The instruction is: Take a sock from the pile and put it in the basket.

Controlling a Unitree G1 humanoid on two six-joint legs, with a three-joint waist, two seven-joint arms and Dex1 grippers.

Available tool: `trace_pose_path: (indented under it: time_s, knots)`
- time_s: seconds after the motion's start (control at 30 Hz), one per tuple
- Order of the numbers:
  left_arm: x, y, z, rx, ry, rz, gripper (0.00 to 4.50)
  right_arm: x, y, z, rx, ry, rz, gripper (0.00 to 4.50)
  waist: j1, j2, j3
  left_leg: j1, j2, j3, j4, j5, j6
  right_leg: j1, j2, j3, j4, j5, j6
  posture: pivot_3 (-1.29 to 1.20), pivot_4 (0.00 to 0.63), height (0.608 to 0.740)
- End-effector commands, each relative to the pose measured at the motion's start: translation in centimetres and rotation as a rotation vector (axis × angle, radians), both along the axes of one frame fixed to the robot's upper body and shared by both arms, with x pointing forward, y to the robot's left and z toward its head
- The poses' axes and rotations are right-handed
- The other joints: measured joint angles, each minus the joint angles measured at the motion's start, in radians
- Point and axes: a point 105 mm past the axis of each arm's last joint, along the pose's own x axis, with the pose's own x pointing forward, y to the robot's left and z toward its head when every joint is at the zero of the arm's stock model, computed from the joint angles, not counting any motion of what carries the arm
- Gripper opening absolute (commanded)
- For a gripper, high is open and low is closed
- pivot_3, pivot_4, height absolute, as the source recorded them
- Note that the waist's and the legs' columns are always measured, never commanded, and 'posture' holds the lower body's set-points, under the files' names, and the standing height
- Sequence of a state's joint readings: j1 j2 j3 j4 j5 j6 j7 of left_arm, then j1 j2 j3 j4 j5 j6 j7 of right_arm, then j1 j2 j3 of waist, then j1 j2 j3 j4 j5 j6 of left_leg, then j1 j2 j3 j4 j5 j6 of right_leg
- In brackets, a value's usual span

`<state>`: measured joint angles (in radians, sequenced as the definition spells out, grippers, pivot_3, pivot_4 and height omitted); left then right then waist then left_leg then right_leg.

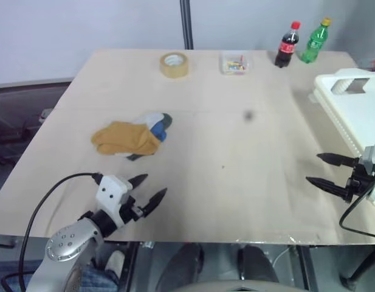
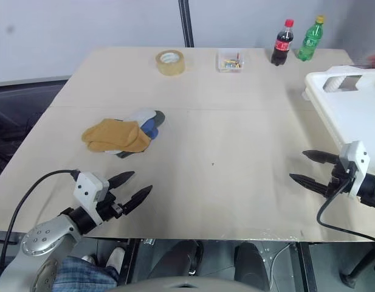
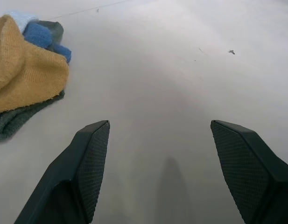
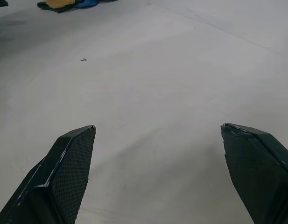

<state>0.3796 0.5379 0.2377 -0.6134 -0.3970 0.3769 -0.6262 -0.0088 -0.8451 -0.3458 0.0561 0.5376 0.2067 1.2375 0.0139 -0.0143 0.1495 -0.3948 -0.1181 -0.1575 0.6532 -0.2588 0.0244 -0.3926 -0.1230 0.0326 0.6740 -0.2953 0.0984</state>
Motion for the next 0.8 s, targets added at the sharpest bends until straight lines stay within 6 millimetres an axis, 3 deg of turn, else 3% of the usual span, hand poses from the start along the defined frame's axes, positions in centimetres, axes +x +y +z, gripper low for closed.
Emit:
trace_pose_path:
  time_s: [0.03, 0.8]
  knots:
    - [-0.1, -0.1, 0.8, -0.004, -0.036, -0.020, 3.69, -0.4, -0.2, 1.0, -0.023, -0.056, 0.033, 4.47, 0.000, 0.000, 0.000, 0.000, 0.000, 0.000, 0.000, 0.000, 0.000, 0.000, 0.000, 0.000, 0.000, 0.000, 0.000, 0.00, 0.150, 0.740]
    - [-0.1, 0.0, 1.0, 0.003, -0.053, -0.044, 3.69, -0.5, 1.1, 0.6, 0.007, -0.106, 0.099, 4.47, 0.000, 0.000, 0.000, 0.000, 0.000, 0.000, 0.000, 0.000, 0.000, 0.000, 0.000, 0.000, 0.000, 0.000, 0.000, 0.00, 0.150, 0.740]
